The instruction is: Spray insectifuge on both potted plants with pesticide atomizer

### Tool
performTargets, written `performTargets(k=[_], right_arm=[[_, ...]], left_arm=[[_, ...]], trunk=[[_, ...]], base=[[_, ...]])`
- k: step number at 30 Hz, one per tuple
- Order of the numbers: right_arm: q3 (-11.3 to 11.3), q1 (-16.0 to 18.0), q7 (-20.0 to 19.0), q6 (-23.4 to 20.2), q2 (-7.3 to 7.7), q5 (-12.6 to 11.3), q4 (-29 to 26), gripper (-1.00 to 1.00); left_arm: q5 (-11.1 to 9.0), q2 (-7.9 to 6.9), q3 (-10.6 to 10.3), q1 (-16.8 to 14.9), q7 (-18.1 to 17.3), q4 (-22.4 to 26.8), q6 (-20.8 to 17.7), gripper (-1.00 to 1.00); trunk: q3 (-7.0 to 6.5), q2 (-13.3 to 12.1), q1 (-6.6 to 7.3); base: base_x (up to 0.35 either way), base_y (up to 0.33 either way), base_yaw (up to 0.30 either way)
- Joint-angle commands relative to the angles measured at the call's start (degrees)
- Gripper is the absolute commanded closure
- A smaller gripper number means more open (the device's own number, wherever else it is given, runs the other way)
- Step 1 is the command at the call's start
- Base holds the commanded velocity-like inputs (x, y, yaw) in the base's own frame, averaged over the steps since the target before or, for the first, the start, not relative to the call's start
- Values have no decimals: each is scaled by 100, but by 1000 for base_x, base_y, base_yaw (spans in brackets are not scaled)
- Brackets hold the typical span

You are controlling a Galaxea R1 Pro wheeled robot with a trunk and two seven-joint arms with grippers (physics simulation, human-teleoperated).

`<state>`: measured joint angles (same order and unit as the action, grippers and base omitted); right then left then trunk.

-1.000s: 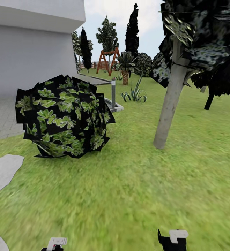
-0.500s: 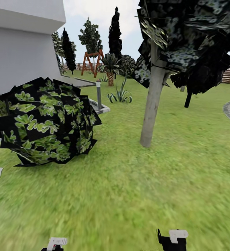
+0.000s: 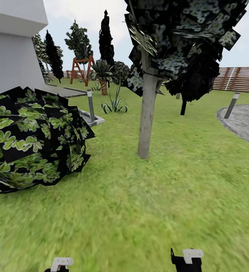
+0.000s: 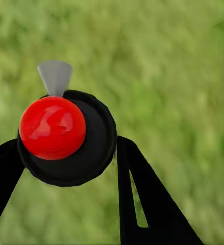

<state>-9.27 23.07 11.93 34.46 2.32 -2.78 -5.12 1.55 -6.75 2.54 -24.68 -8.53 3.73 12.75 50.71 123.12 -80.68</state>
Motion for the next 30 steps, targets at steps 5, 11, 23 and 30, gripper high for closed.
performTargets(k=[5, 11, 23, 30], right_arm=[[-42, 4, 29, 9, 5, -33, 3, -100], [-46, 4, 27, 8, 5, -30, 3, -100], [-48, 4, 22, 8, -4, -29, -3, -100], [-48, 4, 20, -1, -4, -37, -2, -100]], left_arm=[[14, -2, 27, -2, -26, -3, 17, 100], [21, -2, 27, -2, -25, -3, 17, 100], [30, 3, 27, -2, -25, -3, 17, 100], [36, 7, 27, -2, -23, -3, 17, 100]], trunk=[[0, 2, 1], [-10, 2, 1], [-30, 2, 1], [-52, 2, 1]], base=[[0, 0, -298], [0, 0, -300], [0, 0, -300], [0, 0, -300]])
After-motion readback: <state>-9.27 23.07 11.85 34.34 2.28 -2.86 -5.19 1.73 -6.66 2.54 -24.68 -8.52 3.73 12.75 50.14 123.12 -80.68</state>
